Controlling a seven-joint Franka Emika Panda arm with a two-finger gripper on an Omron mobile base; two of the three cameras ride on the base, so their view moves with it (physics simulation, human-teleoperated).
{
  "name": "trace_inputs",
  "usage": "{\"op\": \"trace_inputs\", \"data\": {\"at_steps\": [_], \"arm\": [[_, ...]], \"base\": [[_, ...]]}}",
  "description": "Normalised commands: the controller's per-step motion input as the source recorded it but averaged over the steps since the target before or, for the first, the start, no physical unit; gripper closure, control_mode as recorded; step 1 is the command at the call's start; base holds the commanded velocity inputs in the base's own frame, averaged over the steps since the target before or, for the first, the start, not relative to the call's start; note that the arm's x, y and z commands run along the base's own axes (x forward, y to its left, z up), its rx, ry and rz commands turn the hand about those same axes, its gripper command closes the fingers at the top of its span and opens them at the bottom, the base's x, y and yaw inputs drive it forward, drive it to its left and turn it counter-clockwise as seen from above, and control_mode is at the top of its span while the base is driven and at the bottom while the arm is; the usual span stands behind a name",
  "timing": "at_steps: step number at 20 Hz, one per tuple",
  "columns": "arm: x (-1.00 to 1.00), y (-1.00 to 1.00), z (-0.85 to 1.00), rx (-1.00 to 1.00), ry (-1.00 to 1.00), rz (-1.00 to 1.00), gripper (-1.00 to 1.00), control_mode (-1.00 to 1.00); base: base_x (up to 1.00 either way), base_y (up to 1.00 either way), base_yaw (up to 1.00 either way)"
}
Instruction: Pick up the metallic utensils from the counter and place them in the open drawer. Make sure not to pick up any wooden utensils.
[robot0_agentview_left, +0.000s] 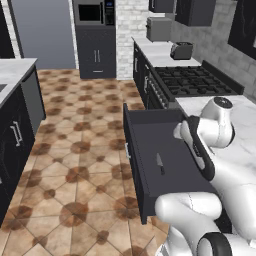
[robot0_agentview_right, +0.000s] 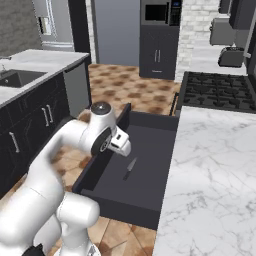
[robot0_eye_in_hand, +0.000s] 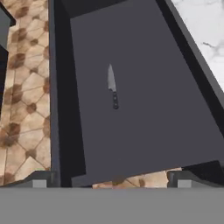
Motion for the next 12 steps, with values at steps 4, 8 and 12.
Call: {"op": "trace_inputs", "data": {"at_steps": [4, 8, 12], "arm": [[0.00, 0.11, 0.04, -0.02, -0.26, 0.00, -1.00, -1.00], [-0.05, 0.23, 0.02, -0.06, -0.31, 0.00, -1.00, -1.00], [-0.57, 0.13, 0.33, 0.00, -0.23, 0.01, -1.00, -1.00]], "base": [[0.00, 0.00, 0.00], [0.00, 0.00, 0.00], [0.00, 0.00, 0.00]]}}
